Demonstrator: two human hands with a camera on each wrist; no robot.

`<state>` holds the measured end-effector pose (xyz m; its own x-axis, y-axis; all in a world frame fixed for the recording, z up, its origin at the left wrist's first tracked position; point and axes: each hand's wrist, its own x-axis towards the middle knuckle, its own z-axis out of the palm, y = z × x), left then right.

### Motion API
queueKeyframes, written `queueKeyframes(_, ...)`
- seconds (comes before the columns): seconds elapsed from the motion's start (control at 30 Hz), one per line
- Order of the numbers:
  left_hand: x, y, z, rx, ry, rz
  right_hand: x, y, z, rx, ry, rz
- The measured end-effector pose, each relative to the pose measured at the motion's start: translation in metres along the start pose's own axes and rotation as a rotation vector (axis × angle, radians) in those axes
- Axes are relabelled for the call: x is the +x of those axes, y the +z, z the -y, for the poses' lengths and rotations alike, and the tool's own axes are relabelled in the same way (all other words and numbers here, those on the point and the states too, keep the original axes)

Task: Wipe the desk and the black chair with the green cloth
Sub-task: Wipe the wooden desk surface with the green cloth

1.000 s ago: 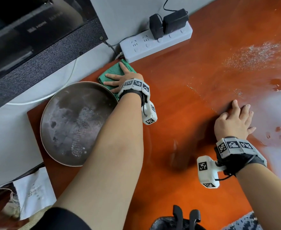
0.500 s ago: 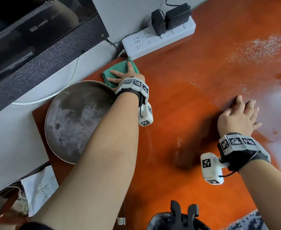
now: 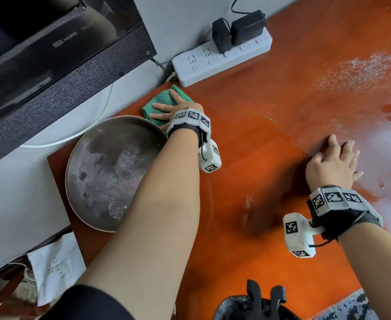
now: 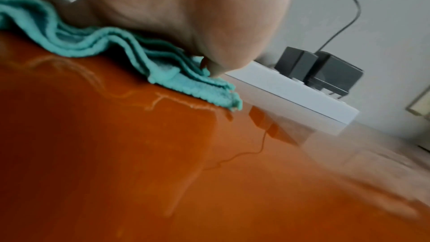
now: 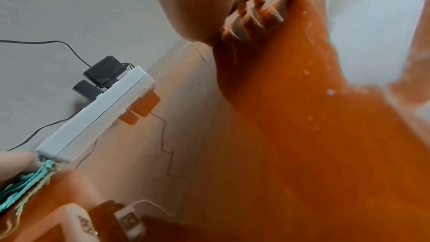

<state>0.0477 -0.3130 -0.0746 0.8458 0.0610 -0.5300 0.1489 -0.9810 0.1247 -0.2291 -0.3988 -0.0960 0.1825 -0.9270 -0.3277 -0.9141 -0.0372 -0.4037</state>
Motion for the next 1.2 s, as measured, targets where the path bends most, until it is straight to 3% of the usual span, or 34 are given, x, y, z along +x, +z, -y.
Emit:
queueKeyframes(0.27, 0.011, -0.013, 0.000, 0.017, -0.025, -0.049, 0.001, -0.001, -0.001, -0.016, 0.002, 0.020)
queueKeyframes(0.63, -0.044, 0.016, 0.032, 0.357, 0.550, 0.092, -0.003, -0.004, -0.001, -0.040, -0.020, 0.034)
queueKeyframes(0.9, -0.047, 0.010, 0.048, 0.560, 0.759, 0.168, -0.003, -0.007, -0.005, -0.039, -0.040, 0.062)
queueKeyframes(1.03, -0.043, 0.015, 0.047, 0.551, 0.662, 0.107, -0.002, -0.006, -0.006, -0.040, -0.043, 0.054)
queueKeyframes(1.2, -0.030, 0.016, 0.028, 0.371, 0.309, -0.008, -0.002, -0.006, -0.005, -0.031, -0.038, 0.051)
